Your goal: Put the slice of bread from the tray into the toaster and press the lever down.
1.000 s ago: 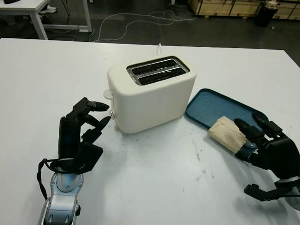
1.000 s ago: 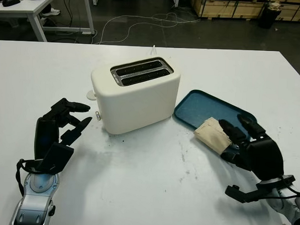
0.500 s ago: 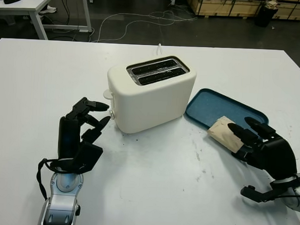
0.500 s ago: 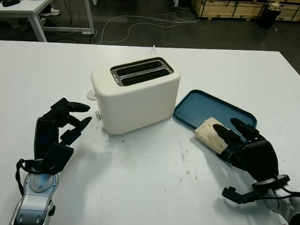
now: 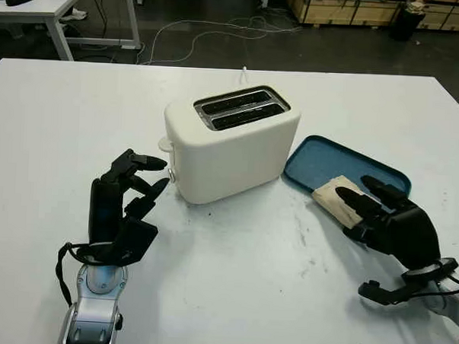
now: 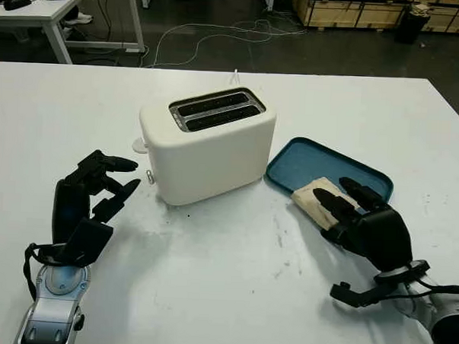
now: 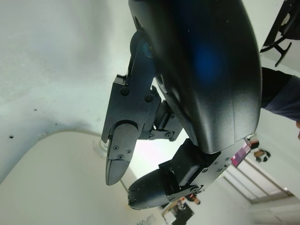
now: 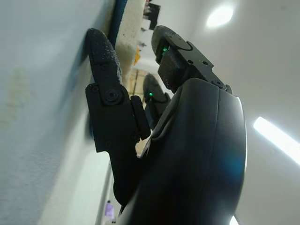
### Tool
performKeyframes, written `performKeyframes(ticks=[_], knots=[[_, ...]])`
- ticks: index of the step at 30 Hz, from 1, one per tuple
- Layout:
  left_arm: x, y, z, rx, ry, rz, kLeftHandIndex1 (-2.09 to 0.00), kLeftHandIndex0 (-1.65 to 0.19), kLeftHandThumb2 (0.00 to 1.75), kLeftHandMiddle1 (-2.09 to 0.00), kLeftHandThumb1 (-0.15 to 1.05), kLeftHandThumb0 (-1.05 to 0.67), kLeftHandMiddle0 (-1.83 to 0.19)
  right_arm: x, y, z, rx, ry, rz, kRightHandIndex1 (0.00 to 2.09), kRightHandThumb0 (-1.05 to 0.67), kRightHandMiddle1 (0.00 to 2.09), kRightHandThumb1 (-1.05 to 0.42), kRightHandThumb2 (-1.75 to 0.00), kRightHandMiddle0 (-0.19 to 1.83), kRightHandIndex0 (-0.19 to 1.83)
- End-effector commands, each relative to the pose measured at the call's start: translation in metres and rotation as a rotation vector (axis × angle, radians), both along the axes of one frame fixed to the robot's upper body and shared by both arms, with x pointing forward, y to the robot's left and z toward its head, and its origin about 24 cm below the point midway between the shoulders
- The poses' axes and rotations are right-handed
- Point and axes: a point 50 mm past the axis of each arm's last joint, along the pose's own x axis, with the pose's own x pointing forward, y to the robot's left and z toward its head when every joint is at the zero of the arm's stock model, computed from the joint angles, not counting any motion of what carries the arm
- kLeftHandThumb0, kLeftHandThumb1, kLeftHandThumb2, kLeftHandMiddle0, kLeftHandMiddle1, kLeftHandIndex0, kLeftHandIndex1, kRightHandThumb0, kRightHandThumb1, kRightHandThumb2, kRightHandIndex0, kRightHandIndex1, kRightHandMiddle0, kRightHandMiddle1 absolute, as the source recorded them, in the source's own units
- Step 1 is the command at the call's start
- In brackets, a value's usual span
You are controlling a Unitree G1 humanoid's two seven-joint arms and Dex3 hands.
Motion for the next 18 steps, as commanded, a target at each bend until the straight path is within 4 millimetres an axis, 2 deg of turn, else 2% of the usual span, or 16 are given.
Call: performKeyframes(ticks=[1, 5, 7, 8, 9, 10, 11, 13, 14, 18], knots=[[-0.0012, 0.001, 0.0036, 0.009, -0.013, -0.005, -1.04, -0.59, 0.14, -1.61, 0.92, -0.22, -0.66, -0.0031, 0.0048, -0.0056, 0.011, -0.024, 0.027, 0.11, -0.4, 0.07, -0.85, -0.01, 0.79, 0.78], [-0.0007, 0.0003, 0.0032, 0.009, -0.014, -0.007, -1.04, -0.6, 0.14, -1.62, 0.92, -0.23, -0.66, -0.003, 0.0051, -0.0053, 0.008, -0.093, 0.045, 0.18, -0.41, 0.11, -0.9, -0.03, 1.0, 1.01], [-0.0005, 0.0003, 0.0027, 0.005, -0.013, -0.009, -1.04, -0.6, 0.14, -1.62, 0.92, -0.23, -0.66, -0.0024, 0.0047, -0.0049, -0.005, -0.112, 0.046, 0.24, -0.47, 0.14, -0.92, -0.14, 1.09, 1.08], [-0.0005, 0.0002, 0.0025, 0.004, -0.012, -0.009, -1.04, -0.6, 0.14, -1.62, 0.92, -0.23, -0.66, -0.0019, 0.0044, -0.0046, -0.016, -0.122, 0.046, 0.35, -0.49, 0.17, -0.92, -0.17, 1.11, 1.06], [-0.0006, 0.0001, 0.0024, 0.002, -0.011, -0.01, -1.04, -0.6, 0.13, -1.62, 0.92, -0.23, -0.66, -0.0014, 0.0044, -0.0042, -0.022, -0.137, 0.045, 0.54, -0.51, 0.26, -0.92, -0.2, 1.11, 1.0], [-0.0005, 0.0, 0.0025, 0.004, -0.012, -0.011, -1.04, -0.6, 0.14, -1.62, 0.92, -0.23, -0.66, -0.0009, 0.0045, -0.0038, -0.022, -0.148, 0.044, 0.75, -0.52, 0.45, -0.92, -0.19, 1.06, 0.96], [-0.0006, 0.0, 0.0027, 0.01, -0.011, -0.011, -1.04, -0.6, 0.14, -1.62, 0.92, -0.23, -0.66, -0.0005, 0.0044, -0.0038, -0.024, -0.155, 0.04, 0.93, -0.54, 0.72, -0.92, -0.18, 0.96, 0.92], [-0.0009, 0.0, 0.0026, 0.01, -0.011, -0.012, -1.05, -0.59, 0.14, -1.62, 0.92, -0.23, -0.65, 0.0001, 0.0045, -0.0037, -0.027, -0.167, 0.036, 1.05, -0.55, 0.89, -0.92, -0.18, 0.9, 0.91], [-0.0011, 0.0, 0.0025, 0.008, -0.01, -0.011, -1.04, -0.59, 0.14, -1.62, 0.92, -0.23, -0.65, 0.0003, 0.0045, -0.0037, -0.03, -0.173, 0.036, 1.17, -0.56, 1.03, -0.92, -0.19, 0.84, 0.88], [-0.0012, -0.0001, 0.0023, 0.01, -0.013, -0.012, -1.04, -0.59, 0.13, -1.63, 0.92, -0.22, -0.65, 0.0012, 0.0051, -0.0024, -0.03, -0.192, 0.042, 1.41, -0.58, 1.29, -0.92, -0.21, 0.74, 0.83]])
